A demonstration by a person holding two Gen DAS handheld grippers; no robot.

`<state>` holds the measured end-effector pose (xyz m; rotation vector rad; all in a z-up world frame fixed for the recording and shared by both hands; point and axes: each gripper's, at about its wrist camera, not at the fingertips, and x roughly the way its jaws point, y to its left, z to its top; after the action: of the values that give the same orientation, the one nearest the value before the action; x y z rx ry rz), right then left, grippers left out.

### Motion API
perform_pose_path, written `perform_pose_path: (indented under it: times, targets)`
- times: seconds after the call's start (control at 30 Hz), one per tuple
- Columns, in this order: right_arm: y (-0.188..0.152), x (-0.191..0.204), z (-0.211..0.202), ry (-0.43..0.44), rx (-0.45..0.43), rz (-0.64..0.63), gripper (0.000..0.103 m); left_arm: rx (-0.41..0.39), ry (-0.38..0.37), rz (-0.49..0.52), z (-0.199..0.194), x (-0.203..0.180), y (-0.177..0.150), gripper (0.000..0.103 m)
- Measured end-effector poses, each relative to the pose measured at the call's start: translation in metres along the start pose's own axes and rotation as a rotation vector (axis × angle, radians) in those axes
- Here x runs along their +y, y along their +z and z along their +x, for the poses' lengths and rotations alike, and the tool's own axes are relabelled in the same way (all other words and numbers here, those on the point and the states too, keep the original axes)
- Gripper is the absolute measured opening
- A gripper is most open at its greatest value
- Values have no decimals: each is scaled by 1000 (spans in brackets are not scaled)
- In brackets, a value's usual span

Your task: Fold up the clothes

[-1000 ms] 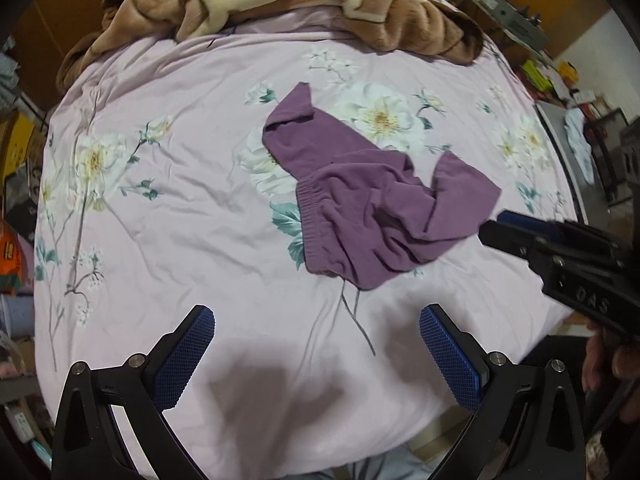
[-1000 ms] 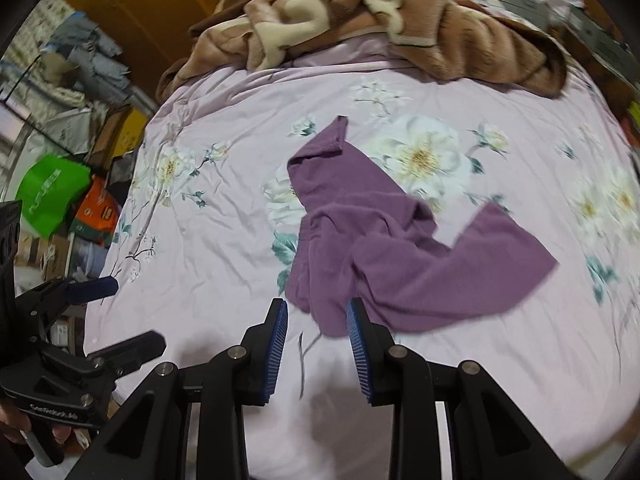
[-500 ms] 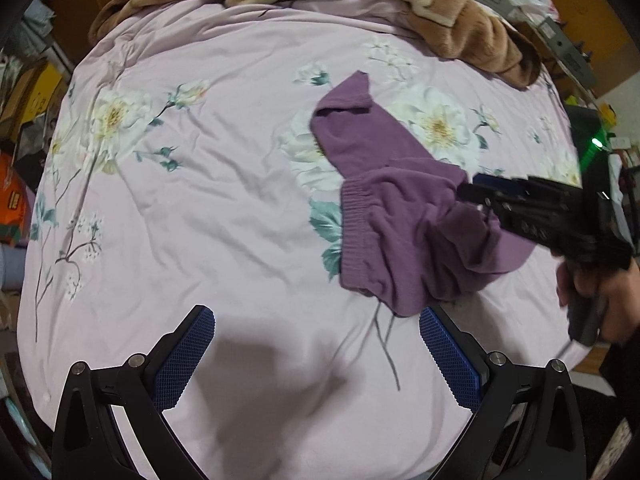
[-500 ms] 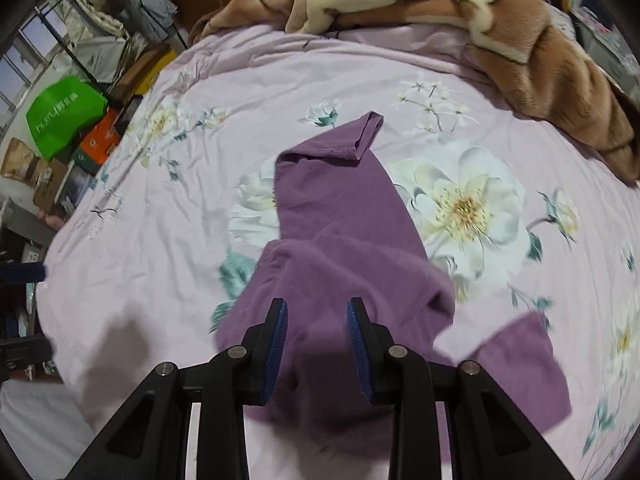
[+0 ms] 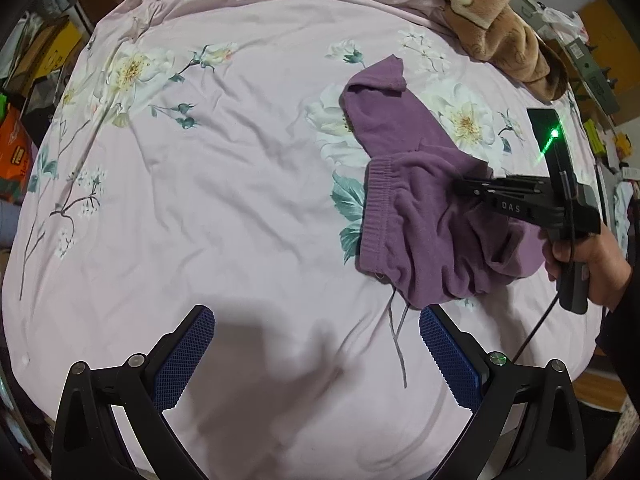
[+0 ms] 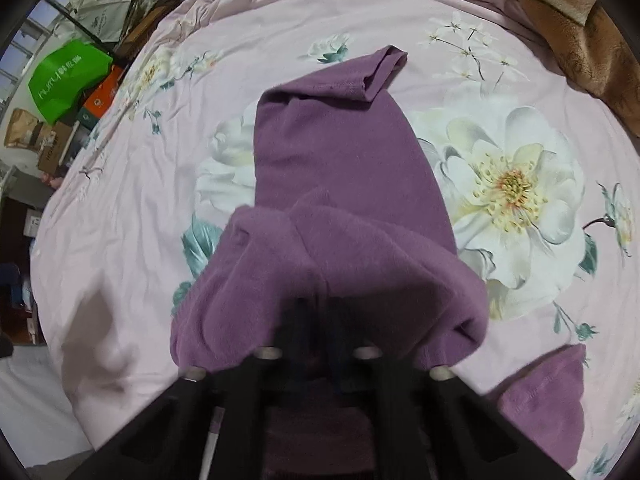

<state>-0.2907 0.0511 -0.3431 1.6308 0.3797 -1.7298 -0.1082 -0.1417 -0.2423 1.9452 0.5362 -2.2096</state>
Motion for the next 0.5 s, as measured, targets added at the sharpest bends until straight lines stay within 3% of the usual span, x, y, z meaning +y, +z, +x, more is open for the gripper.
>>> perform_pose_path:
  times: [0.1, 0.5]
  targets:
    - [-1, 4, -19, 16, -40, 8, 4, -8, -3, -1, -6, -1, 4, 103]
    - [34, 61, -217, 28, -411, -22, 4, -111, -51, 16, -69, 14, 32, 103]
